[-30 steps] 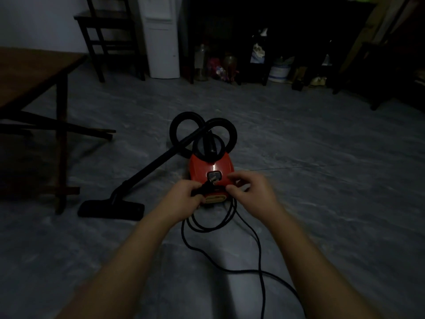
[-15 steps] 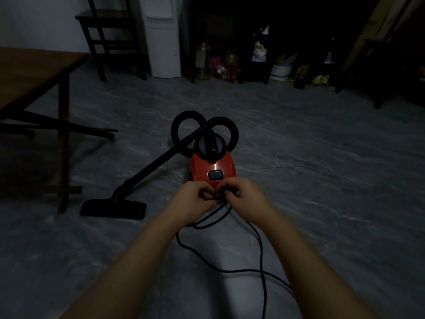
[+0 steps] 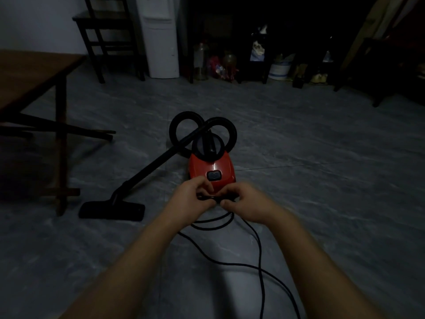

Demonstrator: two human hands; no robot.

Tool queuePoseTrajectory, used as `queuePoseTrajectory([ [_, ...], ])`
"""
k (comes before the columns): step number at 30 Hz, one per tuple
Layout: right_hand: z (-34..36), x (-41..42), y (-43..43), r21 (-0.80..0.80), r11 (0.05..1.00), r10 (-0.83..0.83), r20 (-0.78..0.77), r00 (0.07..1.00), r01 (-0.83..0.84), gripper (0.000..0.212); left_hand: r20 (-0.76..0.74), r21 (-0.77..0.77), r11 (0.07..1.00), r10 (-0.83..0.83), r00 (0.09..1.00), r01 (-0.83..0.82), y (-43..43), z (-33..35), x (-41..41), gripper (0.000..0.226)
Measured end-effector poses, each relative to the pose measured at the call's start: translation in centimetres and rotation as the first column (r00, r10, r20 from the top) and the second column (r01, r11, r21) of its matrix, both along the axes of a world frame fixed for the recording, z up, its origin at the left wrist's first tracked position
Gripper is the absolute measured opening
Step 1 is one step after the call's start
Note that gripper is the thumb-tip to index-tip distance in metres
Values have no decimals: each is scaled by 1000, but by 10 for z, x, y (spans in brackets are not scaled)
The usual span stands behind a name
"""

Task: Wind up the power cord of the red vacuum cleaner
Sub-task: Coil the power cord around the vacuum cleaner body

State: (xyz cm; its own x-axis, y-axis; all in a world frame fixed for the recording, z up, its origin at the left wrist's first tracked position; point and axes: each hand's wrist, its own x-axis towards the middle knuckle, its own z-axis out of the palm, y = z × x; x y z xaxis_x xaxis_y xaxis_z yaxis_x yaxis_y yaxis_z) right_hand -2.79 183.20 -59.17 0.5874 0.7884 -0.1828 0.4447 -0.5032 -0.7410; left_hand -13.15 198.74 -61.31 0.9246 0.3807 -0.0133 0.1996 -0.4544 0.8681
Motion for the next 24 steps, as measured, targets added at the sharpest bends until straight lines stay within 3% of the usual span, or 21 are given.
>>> queuePoseTrajectory([
  [5, 1, 0, 2, -5, 1000, -7, 9, 1000, 7, 17, 2, 12, 1000, 10, 1000, -10, 0, -1, 0, 26],
  [17, 4, 14, -9, 82, 990, -100, -172, 980, 115, 12, 1, 14, 998, 58, 998, -58, 16, -2, 2, 20],
  [24, 9, 20, -18, 128, 974, -147, -260, 954, 185, 15, 0, -101, 989, 104, 995, -103, 22, -3, 1, 13],
])
